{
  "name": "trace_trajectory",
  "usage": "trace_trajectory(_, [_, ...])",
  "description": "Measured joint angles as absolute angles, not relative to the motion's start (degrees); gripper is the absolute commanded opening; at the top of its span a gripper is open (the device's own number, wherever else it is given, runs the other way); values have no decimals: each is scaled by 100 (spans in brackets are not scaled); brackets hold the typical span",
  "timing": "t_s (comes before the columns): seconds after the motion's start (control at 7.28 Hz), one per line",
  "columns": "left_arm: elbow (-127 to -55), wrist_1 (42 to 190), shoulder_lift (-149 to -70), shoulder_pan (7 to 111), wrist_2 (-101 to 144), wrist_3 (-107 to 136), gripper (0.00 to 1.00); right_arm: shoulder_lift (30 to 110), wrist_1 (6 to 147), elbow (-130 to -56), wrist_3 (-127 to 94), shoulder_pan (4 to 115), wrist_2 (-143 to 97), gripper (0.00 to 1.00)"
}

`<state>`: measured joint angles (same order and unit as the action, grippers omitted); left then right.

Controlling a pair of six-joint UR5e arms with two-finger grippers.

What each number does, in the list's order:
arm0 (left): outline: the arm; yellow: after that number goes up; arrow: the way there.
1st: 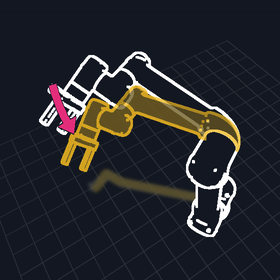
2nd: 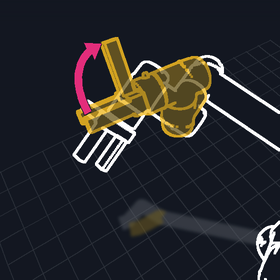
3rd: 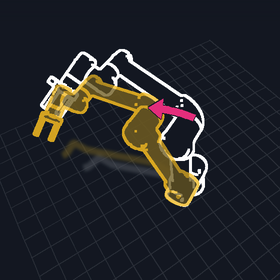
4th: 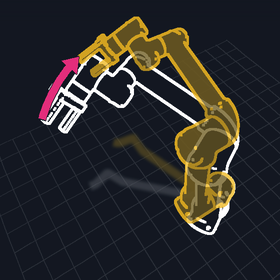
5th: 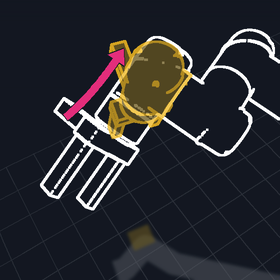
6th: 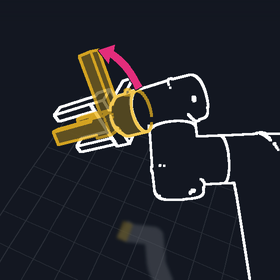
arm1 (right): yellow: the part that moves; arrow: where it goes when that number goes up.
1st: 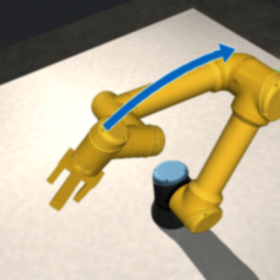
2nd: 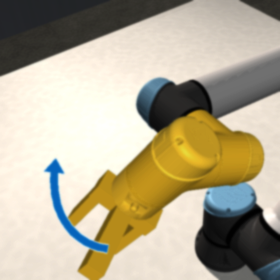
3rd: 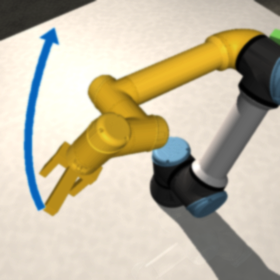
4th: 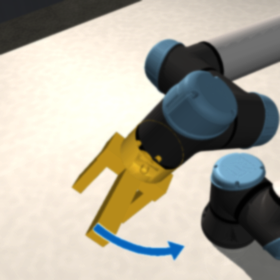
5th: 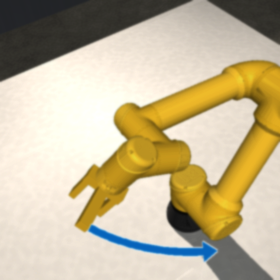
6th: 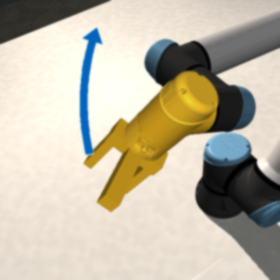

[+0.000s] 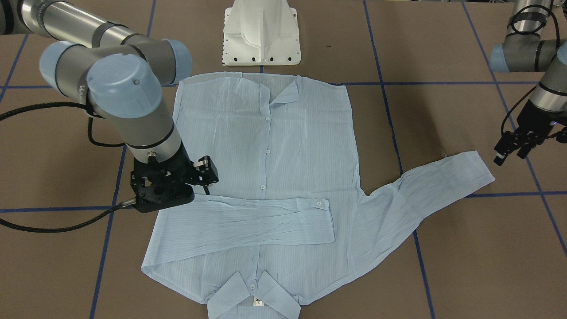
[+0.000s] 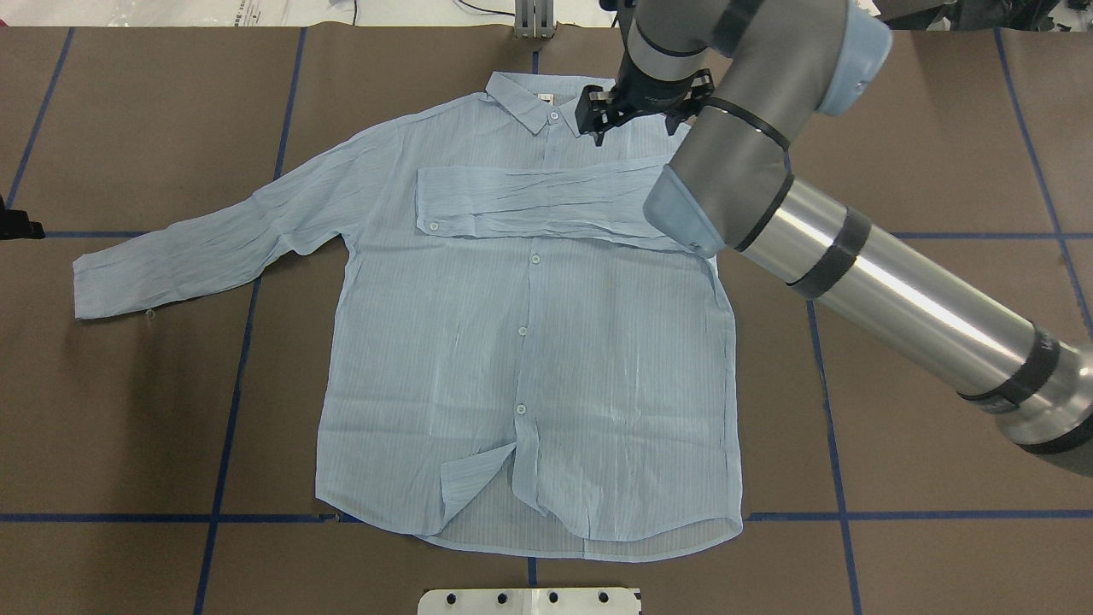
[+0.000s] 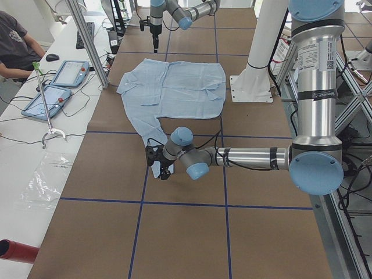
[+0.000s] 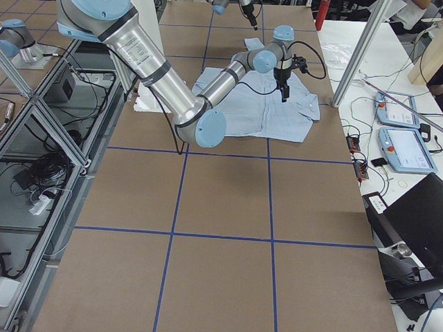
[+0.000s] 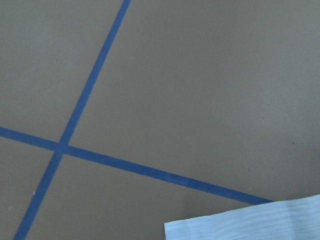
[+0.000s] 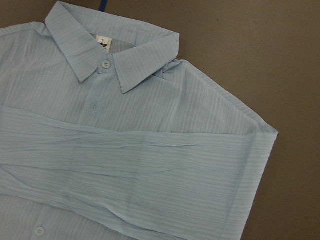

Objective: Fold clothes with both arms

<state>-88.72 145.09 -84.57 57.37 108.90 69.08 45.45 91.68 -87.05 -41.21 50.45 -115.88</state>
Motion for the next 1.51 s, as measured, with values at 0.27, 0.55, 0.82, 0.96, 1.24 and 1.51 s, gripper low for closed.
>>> trace_trajectory(0.27, [-8951, 14416, -8381, 5262, 10488, 7244, 83, 4834, 9231, -8965, -3991, 5144, -11669, 100])
trace_trajectory(0.55, [-8955, 14273, -8371, 5098, 10300, 7304, 78, 4976, 9237, -9113, -3975, 5156, -11678, 100])
trace_trajectory(0.82, [-8926, 14240, -8388, 5061, 10255, 7289, 76, 5005, 9237, -9158, -3978, 5159, -11666, 100])
trace_trajectory(0.96, [-8897, 14236, -8401, 5057, 10250, 7275, 76, 5007, 9237, -9163, -3980, 5159, -11662, 100])
trace_trajectory(1.24, [-8839, 14236, -8414, 5037, 10248, 7254, 75, 5015, 9236, -9167, -3981, 5159, -11655, 100])
trace_trajectory(1.51, [-8778, 14231, -8454, 4999, 10248, 7242, 74, 5021, 9230, -9167, -3981, 5159, -11654, 100])
